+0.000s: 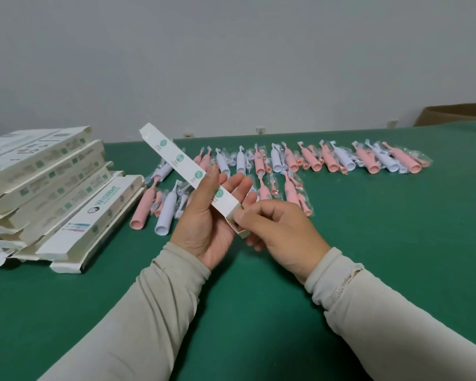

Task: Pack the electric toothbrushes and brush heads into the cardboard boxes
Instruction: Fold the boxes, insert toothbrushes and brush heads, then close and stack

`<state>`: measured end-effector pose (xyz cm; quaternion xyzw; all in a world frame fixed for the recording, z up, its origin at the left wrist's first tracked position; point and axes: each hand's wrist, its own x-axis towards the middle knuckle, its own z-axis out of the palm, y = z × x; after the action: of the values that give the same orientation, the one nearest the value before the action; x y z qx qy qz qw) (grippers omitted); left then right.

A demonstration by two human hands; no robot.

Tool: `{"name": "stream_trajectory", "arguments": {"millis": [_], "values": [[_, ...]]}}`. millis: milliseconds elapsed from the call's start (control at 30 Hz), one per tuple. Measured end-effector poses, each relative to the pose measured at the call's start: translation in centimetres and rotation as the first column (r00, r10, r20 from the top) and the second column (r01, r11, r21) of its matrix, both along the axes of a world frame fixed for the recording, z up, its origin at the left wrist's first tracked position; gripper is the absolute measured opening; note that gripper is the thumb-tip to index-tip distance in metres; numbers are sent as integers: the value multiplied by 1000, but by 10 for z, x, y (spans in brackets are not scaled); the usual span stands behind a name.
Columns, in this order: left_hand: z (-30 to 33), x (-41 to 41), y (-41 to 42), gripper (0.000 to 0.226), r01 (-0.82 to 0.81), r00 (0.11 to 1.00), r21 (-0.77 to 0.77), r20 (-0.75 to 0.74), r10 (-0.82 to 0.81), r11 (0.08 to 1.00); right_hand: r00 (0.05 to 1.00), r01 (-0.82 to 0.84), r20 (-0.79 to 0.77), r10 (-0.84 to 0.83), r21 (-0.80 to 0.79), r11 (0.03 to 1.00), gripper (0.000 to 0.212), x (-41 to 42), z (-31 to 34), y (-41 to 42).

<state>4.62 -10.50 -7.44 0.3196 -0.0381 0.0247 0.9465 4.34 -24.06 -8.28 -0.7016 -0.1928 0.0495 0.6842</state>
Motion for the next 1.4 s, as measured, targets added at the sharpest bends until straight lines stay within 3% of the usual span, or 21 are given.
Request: {"name": "stream_trajectory", "arguments": {"millis": [100,267,367,467,567,700,967,1267,1400], "values": [[1,-4,-4,72,-5,1000,22,-2,5,1000,995,95,-10,-95,39,995,21,-1,0,2],[4,-4,-4,75,3,997,-37,-75,-6,999,993,91,72,-94,38,995,22,0,3,-2],[5,-4,0,77,-8,994,-52,-107,2,999,973,27,230,-33,26,999,4,-6,6,-2],[2,-2,3,91,34,992,-80,-120,-44,996,925,30,379,-11,-45,999,25,-11,4,-1],[2,-3,3,94,44,993,-80,-109,-53,996,816,187,573,-80,-129,974,21,-11,2,-1],[5,-5,1,74,49,995,-73,-89,-55,996,796,244,586,-152,-80,967,15,-7,1,-1],[5,-5,0,88,16,997,-138,-75,-27,990,774,232,615,-150,-56,971,14,-7,4,-4],[6,-5,1,80,38,997,-144,-66,-48,989,774,213,622,-120,-76,974,12,-6,4,-4],[4,-4,0,65,106,994,-70,-19,-108,992,778,247,608,-158,-65,967,7,-4,3,-4]]}}
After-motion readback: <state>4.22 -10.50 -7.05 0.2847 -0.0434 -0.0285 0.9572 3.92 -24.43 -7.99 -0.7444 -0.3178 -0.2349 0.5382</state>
